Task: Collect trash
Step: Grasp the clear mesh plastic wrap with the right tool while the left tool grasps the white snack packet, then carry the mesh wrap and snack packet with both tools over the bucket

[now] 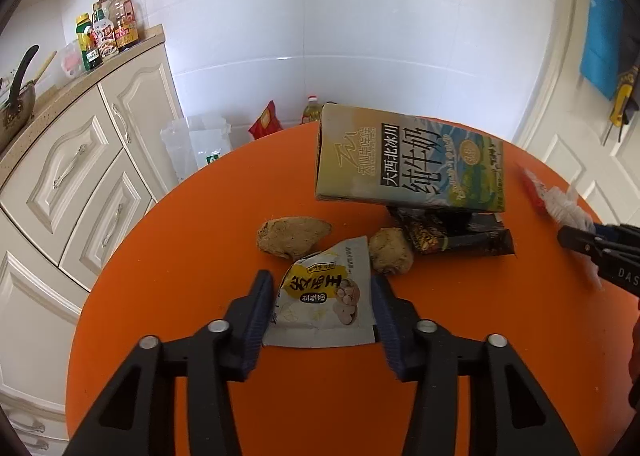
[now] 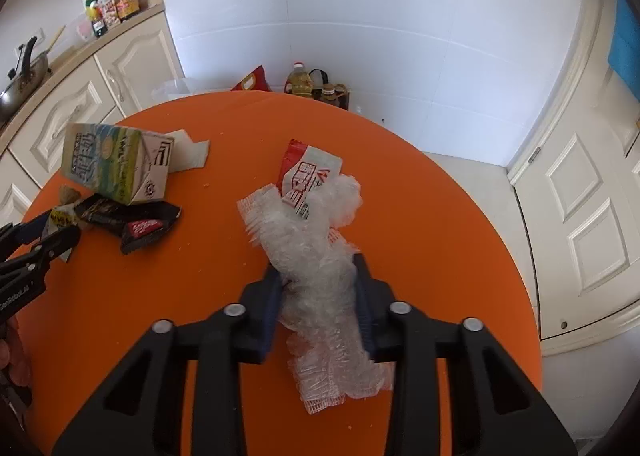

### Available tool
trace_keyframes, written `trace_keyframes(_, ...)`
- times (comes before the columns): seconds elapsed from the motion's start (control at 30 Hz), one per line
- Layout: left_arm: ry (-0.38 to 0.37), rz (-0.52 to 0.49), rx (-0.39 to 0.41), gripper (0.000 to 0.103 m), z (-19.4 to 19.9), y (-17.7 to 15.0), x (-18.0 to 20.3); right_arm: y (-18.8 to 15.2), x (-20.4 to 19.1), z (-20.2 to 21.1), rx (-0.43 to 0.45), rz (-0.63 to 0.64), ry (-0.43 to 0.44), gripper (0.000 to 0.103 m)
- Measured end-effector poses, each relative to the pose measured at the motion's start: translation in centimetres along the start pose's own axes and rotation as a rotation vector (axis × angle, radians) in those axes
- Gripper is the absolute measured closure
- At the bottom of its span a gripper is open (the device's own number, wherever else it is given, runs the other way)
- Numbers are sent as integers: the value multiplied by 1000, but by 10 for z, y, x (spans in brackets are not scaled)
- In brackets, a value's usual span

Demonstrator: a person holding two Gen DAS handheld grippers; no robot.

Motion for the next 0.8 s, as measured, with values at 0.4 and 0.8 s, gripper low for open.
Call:
trace_keyframes(0.4, -134, 74, 5, 96, -42, 38, 1, -43, -2, 49, 7, -86, 116, 79)
trace_keyframes(0.8, -212, 19, 110, 96, -27, 71, 54, -63, 16, 119, 94, -129, 147, 79)
Point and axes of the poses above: each gripper's, at about its wrist camera, not at the fingertips, and z roughly against the way its jaws point, x to its right, y to its top, the point moved 8 cm from there along -z, roughly the way its jaws point, and after that the axes turned 10 degrees about -y, right-handed, at the moved point
